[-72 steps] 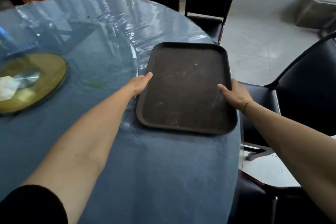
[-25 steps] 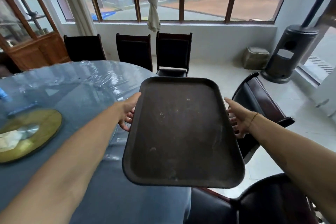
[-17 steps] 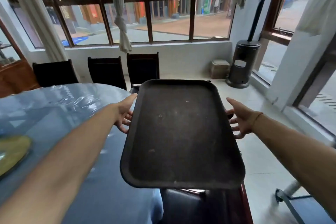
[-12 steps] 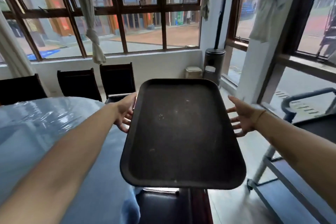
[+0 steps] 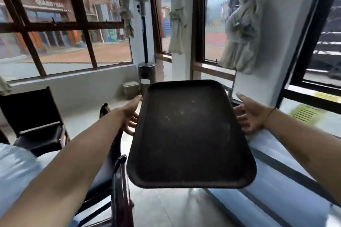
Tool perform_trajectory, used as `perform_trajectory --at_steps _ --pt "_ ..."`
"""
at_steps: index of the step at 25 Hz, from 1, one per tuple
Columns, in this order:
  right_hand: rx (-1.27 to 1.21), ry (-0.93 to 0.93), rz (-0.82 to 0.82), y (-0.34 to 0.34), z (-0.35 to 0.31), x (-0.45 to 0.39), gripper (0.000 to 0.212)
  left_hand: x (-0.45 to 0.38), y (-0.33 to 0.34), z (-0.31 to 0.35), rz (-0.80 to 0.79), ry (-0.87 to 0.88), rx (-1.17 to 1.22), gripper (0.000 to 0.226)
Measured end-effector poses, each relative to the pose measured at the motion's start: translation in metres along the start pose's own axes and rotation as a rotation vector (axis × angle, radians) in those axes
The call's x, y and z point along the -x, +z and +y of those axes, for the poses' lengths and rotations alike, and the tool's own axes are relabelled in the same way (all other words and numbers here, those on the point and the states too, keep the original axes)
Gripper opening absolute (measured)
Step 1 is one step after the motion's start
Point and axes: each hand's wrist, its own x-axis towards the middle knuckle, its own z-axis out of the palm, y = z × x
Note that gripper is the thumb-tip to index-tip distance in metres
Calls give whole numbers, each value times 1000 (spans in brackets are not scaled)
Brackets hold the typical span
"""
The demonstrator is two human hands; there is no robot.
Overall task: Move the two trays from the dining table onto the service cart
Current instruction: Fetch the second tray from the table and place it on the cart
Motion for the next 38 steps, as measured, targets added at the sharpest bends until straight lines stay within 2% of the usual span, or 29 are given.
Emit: perform_trajectory --at_steps 6,11,15,20,23,29,35,38 --pt "-77 52 229 -117 41 43 70 -19 130 60 -168 72 -155 104" --pt "-104 98 390 -185 64 59 75 -40 221 96 -327 134 -253 105" --pt "-147 138 517 -228 76 56 75 -74 287 121 -512 93 -226 108" --pt "-210 203 671 -266 86 38 68 -121 355 162 -627 155 -447 110" --pt "-252 245 731 -279 95 27 74 -144 390 182 -694 170 -544 107" --pt "-344 291 833 -305 104 1 77 -187 452 203 -761 214 -697 114" --pt "-303 351 879 -350 121 -48 76 -225 515 222 -759 178 -750 102" --pt "-272 351 870 -382 133 -79 84 -237 544 228 -750 147 -763 95"
